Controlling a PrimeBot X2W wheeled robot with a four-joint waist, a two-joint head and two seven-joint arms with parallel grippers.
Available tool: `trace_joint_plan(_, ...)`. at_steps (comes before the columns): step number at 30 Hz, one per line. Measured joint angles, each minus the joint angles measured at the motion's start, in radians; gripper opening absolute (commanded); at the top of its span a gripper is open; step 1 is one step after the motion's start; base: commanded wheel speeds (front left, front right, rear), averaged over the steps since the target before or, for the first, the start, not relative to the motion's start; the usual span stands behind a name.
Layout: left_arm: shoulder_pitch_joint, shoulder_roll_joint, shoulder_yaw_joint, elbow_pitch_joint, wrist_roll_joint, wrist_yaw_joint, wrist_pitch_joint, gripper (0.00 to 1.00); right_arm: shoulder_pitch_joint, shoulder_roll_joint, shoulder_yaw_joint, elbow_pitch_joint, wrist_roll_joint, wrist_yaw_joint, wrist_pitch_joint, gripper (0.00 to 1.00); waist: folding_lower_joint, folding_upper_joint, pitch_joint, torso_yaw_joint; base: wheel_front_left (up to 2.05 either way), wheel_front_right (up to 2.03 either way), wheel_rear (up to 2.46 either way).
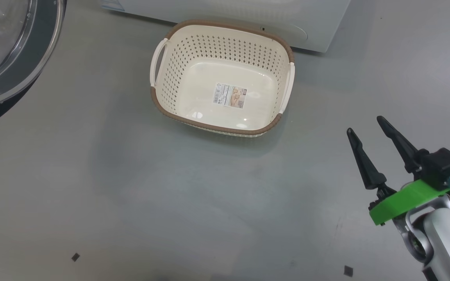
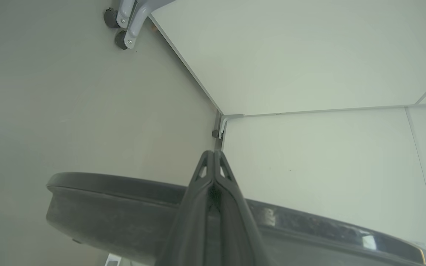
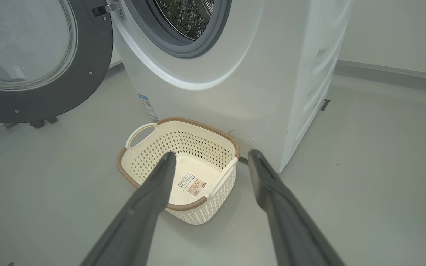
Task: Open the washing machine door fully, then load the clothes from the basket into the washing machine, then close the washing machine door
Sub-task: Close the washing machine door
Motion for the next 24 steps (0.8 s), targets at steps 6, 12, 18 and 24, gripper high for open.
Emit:
trace_joint_plan(6, 0.0, 0.01, -0.011, 0.006, 0.0, -0.008, 0.036, 0.0, -0.003, 0.008, -0.002, 0.003, 0.0, 0.0, 0.0, 1.0, 0.0, 0.0, -0.007, -0.004, 0.0, 0.0, 0.0)
trace_joint_plan(12, 0.003, 0.016, -0.022, 0.007, 0.0, -0.009, 0.077, 0.0, -0.003, 0.018, -0.003, 0.007, 0.0, 0.0, 0.0, 1.0, 0.0, 0.0, -0.019, -0.007, 0.0, 0.0, 0.0)
trace_joint_plan(18, 0.021, 0.018, -0.041, -0.006, 0.0, -0.026, 0.151, 0.0, -0.003, 0.026, -0.003, 0.014, 0.0, 0.0, 0.0, 1.0, -0.0001, 0.0, -0.036, -0.01, 0.0, 0.0, 0.0)
trace_joint_plan(24, 0.035, 0.003, -0.062, -0.034, -0.002, -0.027, 0.205, 0.0, -0.003, 0.039, -0.004, 0.024, 0.0, 0.0, 0.0, 1.0, 0.0, 0.0, -0.055, -0.013, 0.0, 0.0, 0.0)
